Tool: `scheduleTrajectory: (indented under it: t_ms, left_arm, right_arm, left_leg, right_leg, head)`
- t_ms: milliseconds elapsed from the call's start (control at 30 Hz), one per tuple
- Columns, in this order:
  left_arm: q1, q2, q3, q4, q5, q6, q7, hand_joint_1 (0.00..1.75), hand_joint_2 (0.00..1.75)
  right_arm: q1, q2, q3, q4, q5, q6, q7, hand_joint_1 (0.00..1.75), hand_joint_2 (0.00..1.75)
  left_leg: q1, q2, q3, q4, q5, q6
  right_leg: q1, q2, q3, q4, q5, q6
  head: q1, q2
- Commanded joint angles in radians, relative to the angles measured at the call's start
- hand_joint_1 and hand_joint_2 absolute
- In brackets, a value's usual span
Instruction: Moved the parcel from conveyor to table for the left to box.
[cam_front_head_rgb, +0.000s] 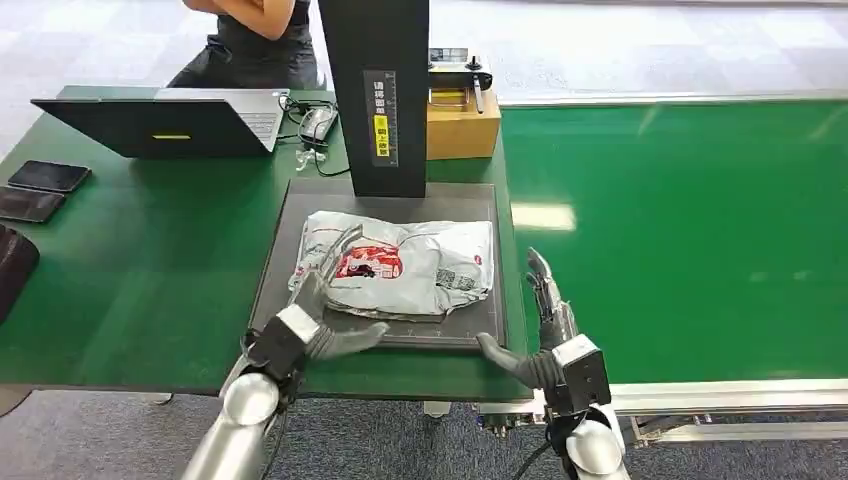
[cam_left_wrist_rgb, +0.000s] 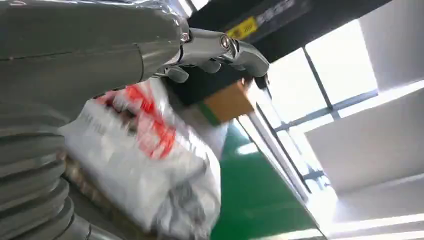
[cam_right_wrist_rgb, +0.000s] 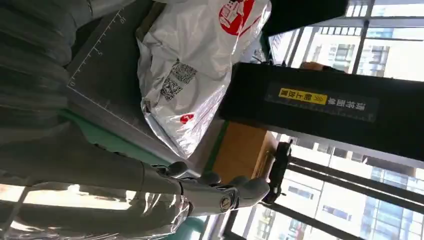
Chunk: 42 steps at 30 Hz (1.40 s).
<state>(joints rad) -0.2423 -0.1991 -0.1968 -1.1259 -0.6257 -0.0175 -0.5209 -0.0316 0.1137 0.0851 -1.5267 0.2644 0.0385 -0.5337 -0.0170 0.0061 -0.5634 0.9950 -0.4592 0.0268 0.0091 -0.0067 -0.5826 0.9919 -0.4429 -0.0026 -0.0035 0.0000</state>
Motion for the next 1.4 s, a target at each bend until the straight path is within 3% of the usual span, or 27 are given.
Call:
scheduleTrajectory:
  t_ms: [33, 200, 467, 633, 1000, 1133, 1267, 1400]
  left_arm:
    - [-0.237, 0.014, -0.073, 0.248, -0.128, 0.096, 0.054, 0.00, 1.75]
    - [-0.240, 0.021, -0.089, 0.257, -0.177, 0.136, 0.078, 0.00, 1.75]
    - [-0.507, -0.032, -0.157, 0.630, -0.411, 0.239, 0.221, 0.00, 1.75]
    - [-0.615, -0.063, -0.205, 0.803, -0.505, 0.043, 0.435, 0.00, 1.75]
    - [-0.614, -0.063, -0.205, 0.806, -0.505, 0.041, 0.436, 0.00, 1.75]
    - [-0.629, -0.059, -0.190, 0.868, -0.512, -0.156, 0.566, 0.00, 1.75]
    - [-0.615, -0.049, -0.184, 0.871, -0.519, -0.187, 0.616, 0.00, 1.75]
    - [-0.612, -0.038, -0.189, 0.885, -0.536, -0.324, 0.686, 0.00, 1.75]
  right_arm:
    - [-0.002, 0.030, -0.062, 0.015, -0.011, 0.030, 0.012, 0.00, 1.75]
    - [-0.006, 0.032, -0.063, 0.021, -0.006, 0.040, 0.014, 0.00, 1.75]
    - [-0.051, 0.043, -0.042, 0.069, 0.050, 0.075, 0.008, 0.00, 1.75]
    - [-0.026, 0.033, -0.024, 0.067, 0.105, 0.040, 0.002, 0.00, 1.75]
    - [-0.029, 0.031, -0.028, 0.066, 0.104, 0.041, 0.003, 0.00, 1.75]
    - [-0.023, 0.024, -0.038, 0.070, 0.105, 0.028, 0.004, 0.00, 1.75]
    - [-0.002, 0.023, -0.037, 0.069, 0.100, 0.016, 0.006, 0.00, 1.75]
    - [-0.009, 0.022, -0.020, 0.079, 0.094, 0.003, 0.013, 0.00, 1.75]
  left_leg:
    - [0.000, -0.002, 0.001, -0.001, 0.001, -0.002]
    - [0.001, -0.001, 0.005, -0.003, 0.000, -0.004]
    - [0.001, -0.003, 0.000, 0.000, 0.002, -0.003]
    - [0.001, -0.005, 0.001, -0.001, 0.002, -0.003]
    - [0.001, 0.001, 0.001, 0.000, 0.001, -0.003]
    - [0.001, 0.000, 0.000, 0.000, 0.001, -0.002]
    - [0.001, 0.001, 0.002, -0.001, 0.001, -0.002]
    - [0.001, 0.002, 0.003, -0.001, 0.001, -0.002]
  right_leg:
    - [0.000, -0.001, 0.002, -0.001, 0.000, 0.001]
    - [0.000, 0.000, 0.005, -0.002, 0.000, 0.001]
    - [0.000, -0.002, 0.001, 0.000, 0.001, 0.001]
    - [0.001, -0.004, 0.003, -0.001, 0.001, 0.002]
    - [0.000, 0.002, 0.001, 0.000, 0.001, 0.001]
    - [0.000, 0.001, 0.000, 0.000, 0.001, 0.000]
    - [0.000, 0.001, 0.002, -0.001, 0.001, 0.001]
    - [0.000, 0.003, 0.002, -0.001, 0.001, 0.001]
  head:
    - [0.000, 0.000]
    - [0.000, 0.000]
    - [0.000, 0.000]
    - [0.000, 0.000]
    - [0.000, 0.000]
    - [0.000, 0.000]
    - [0.000, 0.000]
    - [0.000, 0.000]
